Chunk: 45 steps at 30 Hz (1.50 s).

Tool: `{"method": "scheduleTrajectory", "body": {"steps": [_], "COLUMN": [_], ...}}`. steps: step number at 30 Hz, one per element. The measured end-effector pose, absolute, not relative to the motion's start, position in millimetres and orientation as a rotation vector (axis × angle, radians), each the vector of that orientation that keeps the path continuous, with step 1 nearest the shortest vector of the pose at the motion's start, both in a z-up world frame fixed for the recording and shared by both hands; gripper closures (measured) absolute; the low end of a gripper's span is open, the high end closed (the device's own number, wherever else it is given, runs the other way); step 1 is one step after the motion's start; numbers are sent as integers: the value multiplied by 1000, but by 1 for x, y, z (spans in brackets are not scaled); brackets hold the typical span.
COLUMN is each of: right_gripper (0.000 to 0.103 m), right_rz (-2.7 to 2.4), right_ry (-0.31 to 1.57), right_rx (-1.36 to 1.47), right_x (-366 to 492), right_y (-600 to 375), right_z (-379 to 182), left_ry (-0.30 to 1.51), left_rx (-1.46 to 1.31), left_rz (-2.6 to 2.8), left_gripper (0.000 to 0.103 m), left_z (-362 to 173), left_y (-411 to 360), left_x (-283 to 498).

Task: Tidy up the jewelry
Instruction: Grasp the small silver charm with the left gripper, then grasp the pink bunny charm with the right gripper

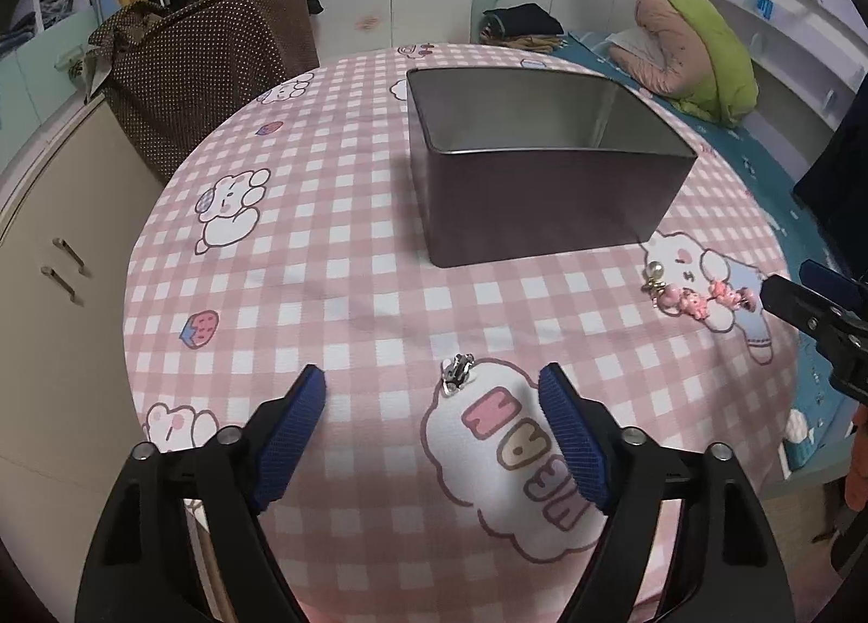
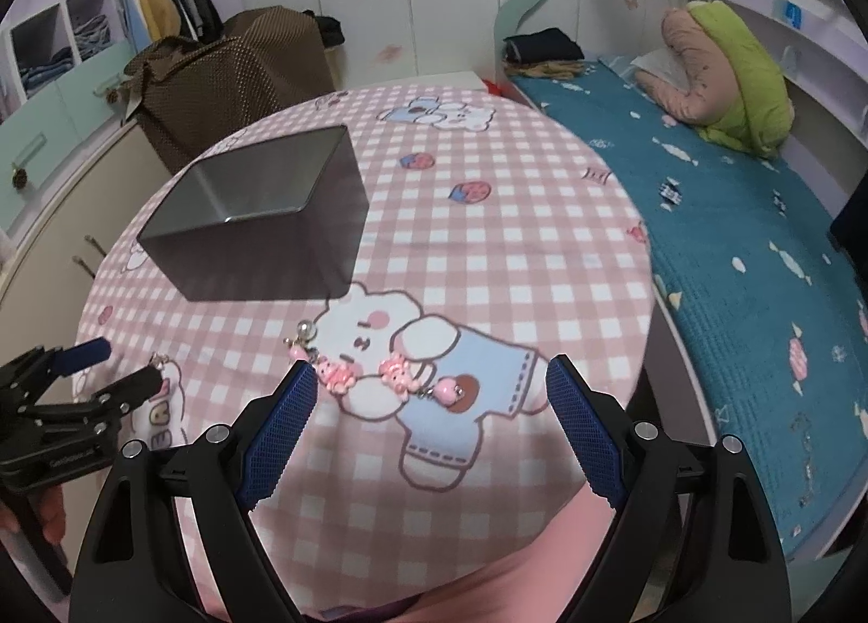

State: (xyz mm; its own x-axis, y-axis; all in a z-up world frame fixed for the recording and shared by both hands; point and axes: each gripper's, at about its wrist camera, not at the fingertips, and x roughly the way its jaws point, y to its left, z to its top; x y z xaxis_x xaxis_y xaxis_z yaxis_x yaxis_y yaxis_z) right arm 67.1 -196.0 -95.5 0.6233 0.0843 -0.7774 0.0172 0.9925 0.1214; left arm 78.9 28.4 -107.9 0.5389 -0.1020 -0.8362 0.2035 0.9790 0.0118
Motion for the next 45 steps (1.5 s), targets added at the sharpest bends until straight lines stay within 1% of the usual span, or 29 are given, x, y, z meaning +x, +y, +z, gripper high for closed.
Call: {"method": "scheduleTrajectory", "body": {"steps": [2,4,5,6,7,8,9,10,15,26,28,30,32,35,36,37,38,40,41,42,43,45], "right_gripper": [19,19,19,19,19,19,19,19,19,20,25,34,38,54,60,62,67,72,76,83,86,86], "right_rz": [46,60,64,62,56,55,60,68,113,241,262,284,276,236,242,247,248,246,245,248,252,250], "right_ry": [910,924,928,929,925,920,918,920,933,849,850,873,894,936,918,929,931,930,929,931,935,936], "right_rx": [134,140,142,144,150,158,166,172,150,28,3,-16,-36,-39,-43,-47,-50,-53,-55,-51,-46,-46], "right_x": [66,66,66,66,66,66,66,67,70,75,79,84,88,96,96,96,96,94,91,89,87,85], "right_y": [-196,-196,-196,-196,-196,-197,-197,-197,-188,-153,-144,-137,-135,-139,-139,-140,-141,-142,-142,-143,-144,-145], "right_z": [-98,-102,-103,-104,-104,-104,-103,-104,-106,-95,-97,-103,-110,-123,-123,-123,-123,-123,-122,-122,-122,-122], "left_ry": [997,1004,1007,1003,997,992,988,983,974,975,972,964,959,948,947,946,945,945,945,946,948,955], "left_rx": [119,133,142,144,149,152,156,166,180,126,116,109,104,90,88,85,82,77,75,73,67,55], "left_rz": [-168,-161,-170,-183,-200,-211,-216,-224,-247,-200,-198,-197,-194,-200,-199,-199,-200,-199,-197,-197,-200,-203], "left_gripper": [36,48,50,56,68,75,85,90,90,90,90,90,90,90,90,90,90,90,90,90,90,90], "left_z": [-111,-115,-116,-116,-116,-115,-115,-116,-115,-104,-103,-101,-99,-94,-93,-92,-92,-92,-92,-92,-93,-94], "left_y": [29,29,28,27,27,26,24,23,19,36,38,39,40,42,43,43,43,44,44,44,45,46], "left_x": [81,83,83,83,82,82,82,82,81,91,91,91,90,90,90,90,91,92,93,93,93,94]}}
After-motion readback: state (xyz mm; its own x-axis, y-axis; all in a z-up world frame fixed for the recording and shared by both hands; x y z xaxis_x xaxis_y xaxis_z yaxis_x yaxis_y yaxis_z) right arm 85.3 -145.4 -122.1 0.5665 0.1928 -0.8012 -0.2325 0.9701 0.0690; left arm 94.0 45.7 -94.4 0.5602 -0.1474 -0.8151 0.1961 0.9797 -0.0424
